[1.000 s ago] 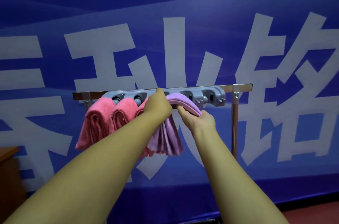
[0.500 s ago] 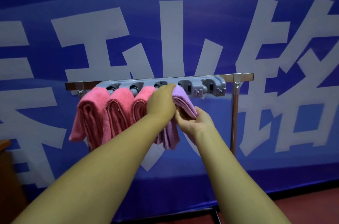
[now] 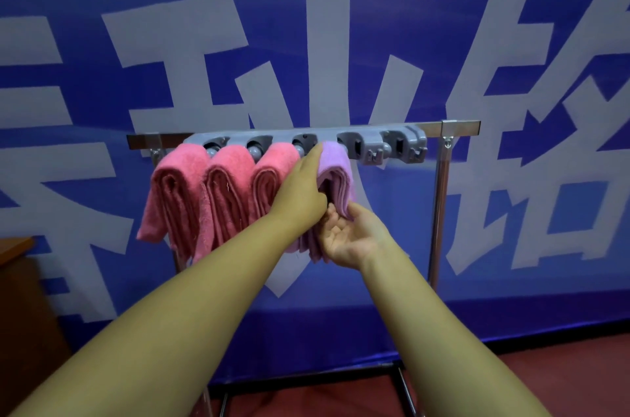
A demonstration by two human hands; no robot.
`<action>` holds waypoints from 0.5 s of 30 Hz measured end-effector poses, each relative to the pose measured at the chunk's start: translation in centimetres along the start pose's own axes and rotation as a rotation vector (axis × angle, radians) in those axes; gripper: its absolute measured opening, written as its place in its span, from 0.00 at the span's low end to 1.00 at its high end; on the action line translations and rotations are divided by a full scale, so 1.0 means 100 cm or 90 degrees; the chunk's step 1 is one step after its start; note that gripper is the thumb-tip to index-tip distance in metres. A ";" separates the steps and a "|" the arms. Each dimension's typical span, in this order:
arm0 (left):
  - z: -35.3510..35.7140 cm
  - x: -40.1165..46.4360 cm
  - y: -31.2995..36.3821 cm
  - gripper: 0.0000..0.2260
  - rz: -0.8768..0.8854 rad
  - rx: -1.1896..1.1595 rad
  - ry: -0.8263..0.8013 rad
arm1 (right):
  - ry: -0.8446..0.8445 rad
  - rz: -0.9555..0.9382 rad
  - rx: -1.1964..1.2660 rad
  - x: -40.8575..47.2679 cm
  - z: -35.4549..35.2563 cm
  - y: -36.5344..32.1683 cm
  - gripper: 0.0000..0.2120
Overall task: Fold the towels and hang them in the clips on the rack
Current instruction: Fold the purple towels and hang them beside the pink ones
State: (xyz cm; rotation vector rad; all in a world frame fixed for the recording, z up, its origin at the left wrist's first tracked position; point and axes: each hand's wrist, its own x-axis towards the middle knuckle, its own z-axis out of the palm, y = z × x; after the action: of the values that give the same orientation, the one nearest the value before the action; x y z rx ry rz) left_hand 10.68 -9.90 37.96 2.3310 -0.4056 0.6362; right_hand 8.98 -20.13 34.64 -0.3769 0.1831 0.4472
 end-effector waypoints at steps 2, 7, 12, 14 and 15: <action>0.000 -0.015 -0.007 0.36 0.001 -0.045 0.003 | 0.009 -0.011 -0.035 -0.007 -0.009 0.000 0.18; 0.015 -0.104 -0.059 0.32 -0.060 -0.095 -0.009 | 0.063 -0.013 -0.062 -0.019 -0.069 0.003 0.19; 0.053 -0.231 -0.143 0.24 -0.314 -0.092 -0.173 | 0.224 0.029 -0.059 -0.016 -0.180 0.038 0.18; 0.075 -0.278 -0.180 0.19 -0.412 -0.074 -0.282 | 0.307 0.066 -0.074 -0.009 -0.231 0.065 0.18; 0.087 -0.299 -0.198 0.16 -0.457 -0.078 -0.343 | 0.349 0.090 -0.085 -0.005 -0.256 0.081 0.18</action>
State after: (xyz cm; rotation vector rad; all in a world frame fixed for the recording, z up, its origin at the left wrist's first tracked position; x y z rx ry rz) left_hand -2.57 1.83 5.56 2.2807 0.1707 -0.3542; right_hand 2.55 -23.66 8.81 -0.6162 0.7187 0.4885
